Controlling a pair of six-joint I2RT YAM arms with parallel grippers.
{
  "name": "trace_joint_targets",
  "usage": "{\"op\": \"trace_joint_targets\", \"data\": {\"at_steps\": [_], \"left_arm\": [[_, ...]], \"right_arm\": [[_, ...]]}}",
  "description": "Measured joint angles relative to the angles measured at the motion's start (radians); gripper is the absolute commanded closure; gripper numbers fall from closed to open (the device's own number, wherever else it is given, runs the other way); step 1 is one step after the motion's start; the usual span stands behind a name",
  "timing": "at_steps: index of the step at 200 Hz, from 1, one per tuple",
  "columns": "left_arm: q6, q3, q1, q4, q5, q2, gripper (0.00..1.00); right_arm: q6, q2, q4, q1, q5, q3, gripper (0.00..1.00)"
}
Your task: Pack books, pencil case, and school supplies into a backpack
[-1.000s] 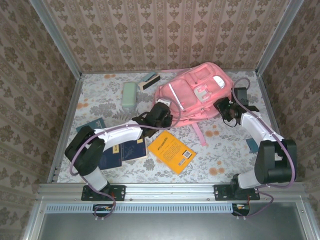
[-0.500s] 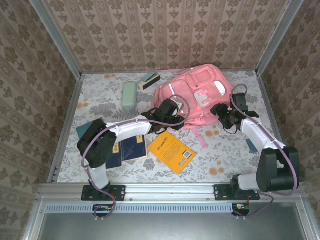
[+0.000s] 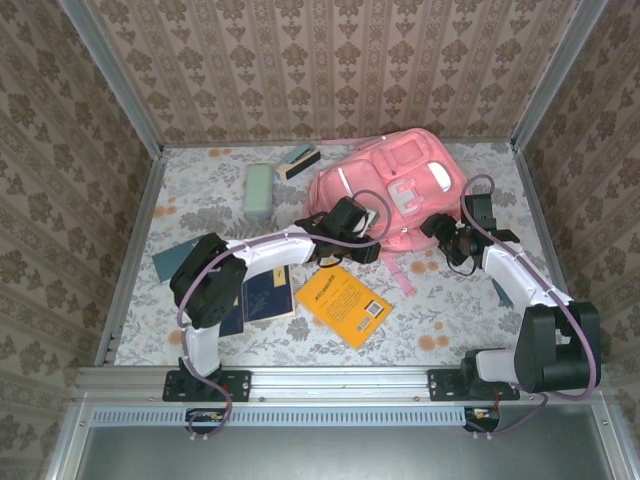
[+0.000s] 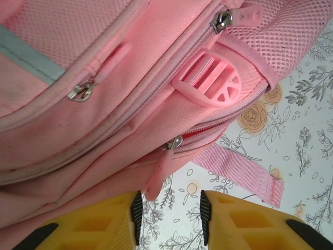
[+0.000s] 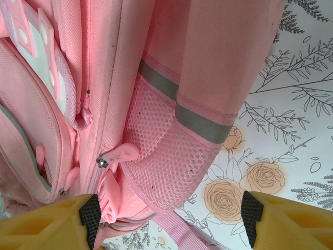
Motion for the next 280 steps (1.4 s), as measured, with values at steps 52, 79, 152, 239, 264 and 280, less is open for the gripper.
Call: {"op": "trace_joint_targets", "data": {"at_steps": [52, 79, 152, 239, 264, 280], "left_arm": [[0.056, 0.083, -0.027, -0.066, -0.063, 0.082, 0.61], [0.084, 0.092, -0.027, -0.089, -0.092, 0.103, 0.61], [0.134, 0.155, -0.032, -0.129, -0.146, 0.159, 1.0], [0.131, 0.134, -0.04, -0.115, -0.109, 0.113, 1.0], [0.129, 0.121, -0.048, -0.117, -0.104, 0.093, 1.0], [0.129, 0.107, -0.052, -0.119, -0.102, 0.077, 1.0]], "right_arm": [[0.0, 0.012, 0.0, 0.0, -0.011, 0.0, 0.26], [0.0, 0.019, 0.002, 0.0, -0.022, 0.0, 0.26], [0.0, 0.037, 0.007, 0.0, -0.031, 0.0, 0.26], [0.111, 0.026, 0.116, 0.115, -0.096, -0.082, 0.25], [0.193, 0.088, 0.228, 0.159, -0.134, -0.114, 0.25], [0.233, 0.142, 0.294, 0.163, -0.142, -0.123, 0.29]]}}
